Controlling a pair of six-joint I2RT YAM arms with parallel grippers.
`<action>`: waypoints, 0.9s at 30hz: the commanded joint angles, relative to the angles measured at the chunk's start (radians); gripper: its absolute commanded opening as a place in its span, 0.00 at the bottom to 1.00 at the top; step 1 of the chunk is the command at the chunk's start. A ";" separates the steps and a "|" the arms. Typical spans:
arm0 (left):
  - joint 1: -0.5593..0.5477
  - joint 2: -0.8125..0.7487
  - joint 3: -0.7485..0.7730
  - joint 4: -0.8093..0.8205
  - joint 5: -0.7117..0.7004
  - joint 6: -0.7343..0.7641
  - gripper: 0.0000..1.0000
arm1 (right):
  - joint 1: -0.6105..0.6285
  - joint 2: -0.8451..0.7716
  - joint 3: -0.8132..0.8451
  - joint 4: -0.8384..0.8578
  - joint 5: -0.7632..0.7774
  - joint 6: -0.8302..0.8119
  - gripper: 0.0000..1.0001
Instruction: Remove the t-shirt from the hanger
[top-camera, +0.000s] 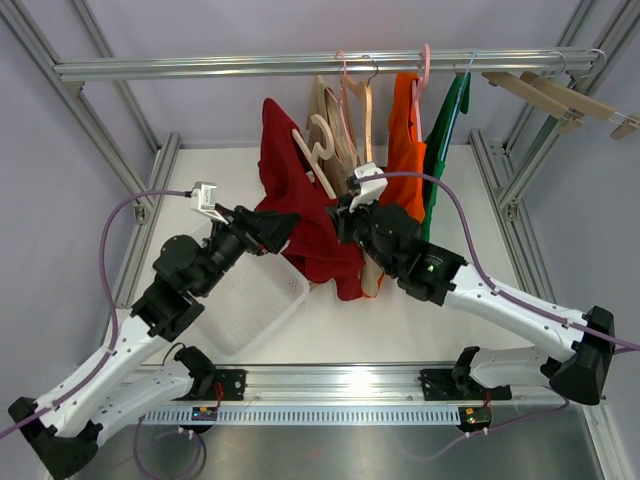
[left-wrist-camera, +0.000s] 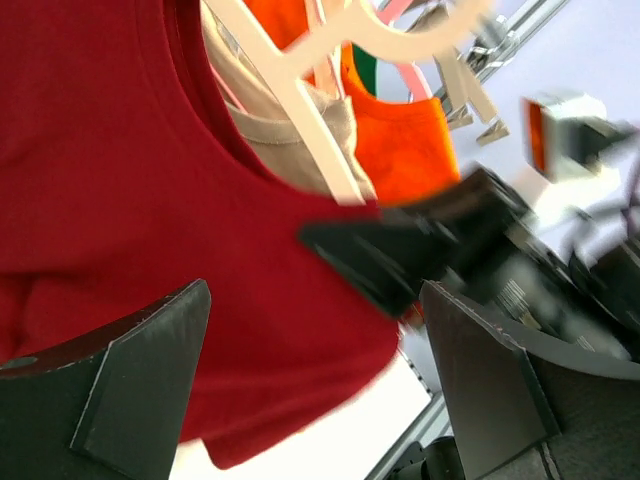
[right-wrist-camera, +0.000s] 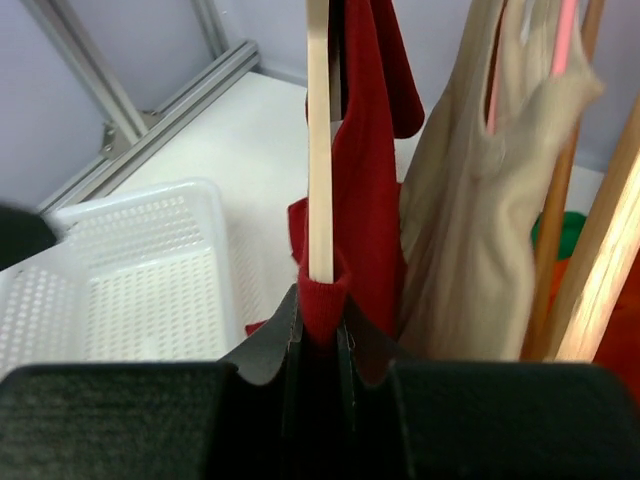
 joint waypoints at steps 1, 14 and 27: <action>0.003 0.060 0.040 0.181 0.028 -0.040 0.91 | 0.071 -0.096 -0.047 0.108 0.068 0.073 0.00; 0.001 0.248 0.100 0.347 0.117 -0.072 0.84 | 0.190 -0.254 -0.197 0.098 0.128 0.192 0.00; 0.001 0.300 0.077 0.428 -0.062 -0.195 0.79 | 0.258 -0.296 -0.256 0.186 0.183 0.149 0.00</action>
